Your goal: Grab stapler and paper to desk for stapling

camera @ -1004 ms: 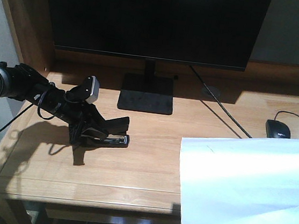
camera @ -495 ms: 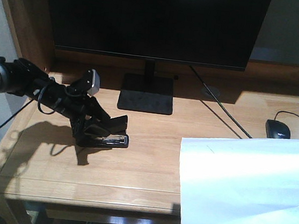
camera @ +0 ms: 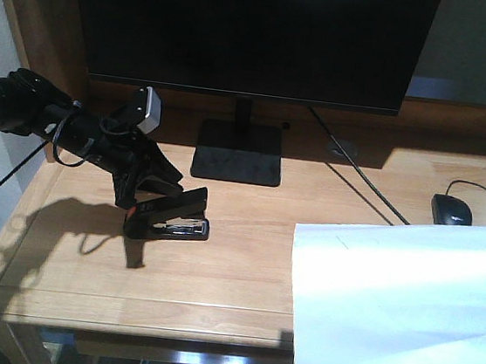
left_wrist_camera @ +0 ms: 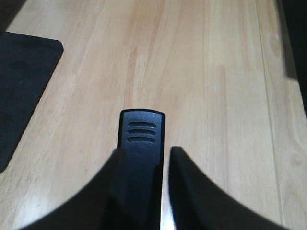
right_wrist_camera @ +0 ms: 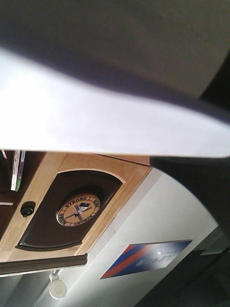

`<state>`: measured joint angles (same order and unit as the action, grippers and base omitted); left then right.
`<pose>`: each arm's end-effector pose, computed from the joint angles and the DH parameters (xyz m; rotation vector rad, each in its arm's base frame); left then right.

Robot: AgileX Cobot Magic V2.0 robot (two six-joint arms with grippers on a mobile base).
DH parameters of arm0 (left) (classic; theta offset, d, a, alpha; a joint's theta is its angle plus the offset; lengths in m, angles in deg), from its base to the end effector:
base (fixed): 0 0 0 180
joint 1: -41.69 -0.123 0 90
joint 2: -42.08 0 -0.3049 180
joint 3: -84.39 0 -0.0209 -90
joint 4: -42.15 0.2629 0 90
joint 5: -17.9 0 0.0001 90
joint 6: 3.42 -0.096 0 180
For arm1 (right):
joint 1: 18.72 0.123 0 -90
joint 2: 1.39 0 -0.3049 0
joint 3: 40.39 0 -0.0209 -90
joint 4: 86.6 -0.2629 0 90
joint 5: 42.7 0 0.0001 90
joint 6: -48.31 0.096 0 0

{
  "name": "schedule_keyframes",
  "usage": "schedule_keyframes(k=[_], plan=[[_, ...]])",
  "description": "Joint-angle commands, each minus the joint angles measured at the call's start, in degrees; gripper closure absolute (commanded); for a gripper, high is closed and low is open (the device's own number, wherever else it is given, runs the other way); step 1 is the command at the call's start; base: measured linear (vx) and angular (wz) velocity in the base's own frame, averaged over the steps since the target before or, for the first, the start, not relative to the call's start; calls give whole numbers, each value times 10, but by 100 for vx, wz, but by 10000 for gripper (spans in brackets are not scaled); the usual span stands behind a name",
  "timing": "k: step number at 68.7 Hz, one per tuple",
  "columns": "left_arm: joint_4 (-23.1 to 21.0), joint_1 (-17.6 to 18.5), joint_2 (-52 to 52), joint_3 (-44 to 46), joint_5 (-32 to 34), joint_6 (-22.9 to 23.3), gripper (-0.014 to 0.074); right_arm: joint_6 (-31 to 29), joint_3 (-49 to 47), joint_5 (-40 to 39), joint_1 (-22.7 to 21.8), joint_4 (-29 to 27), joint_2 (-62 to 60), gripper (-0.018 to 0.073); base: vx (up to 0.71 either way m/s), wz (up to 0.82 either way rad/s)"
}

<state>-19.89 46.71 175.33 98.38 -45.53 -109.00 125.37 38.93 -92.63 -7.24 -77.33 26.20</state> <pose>0.4578 -0.1164 0.1787 1.4777 1.7880 -0.7987 0.0639 0.0251 0.2591 0.4357 1.0100 1.3691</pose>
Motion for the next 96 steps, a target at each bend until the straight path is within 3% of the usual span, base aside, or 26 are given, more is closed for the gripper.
schedule_keyframes(k=[1, 4, 28, 96], plan=[[-38, 2, -35, 17, -3, 6, 569, -7, 2, -35, 1, -1, 4, 561, 0, 0], [-38, 2, -35, 17, -2, 6, 606, -7, 2, -35, 1, -1, 4, 561, 0, 0], [-38, 16, -35, 17, 30, 6, 605, -7, 2, -35, 1, -1, 4, 561, 0, 0], [-36, 16, -35, 17, 4, 6, 605, -7, 2, -35, 1, -1, 4, 561, 0, 0]])
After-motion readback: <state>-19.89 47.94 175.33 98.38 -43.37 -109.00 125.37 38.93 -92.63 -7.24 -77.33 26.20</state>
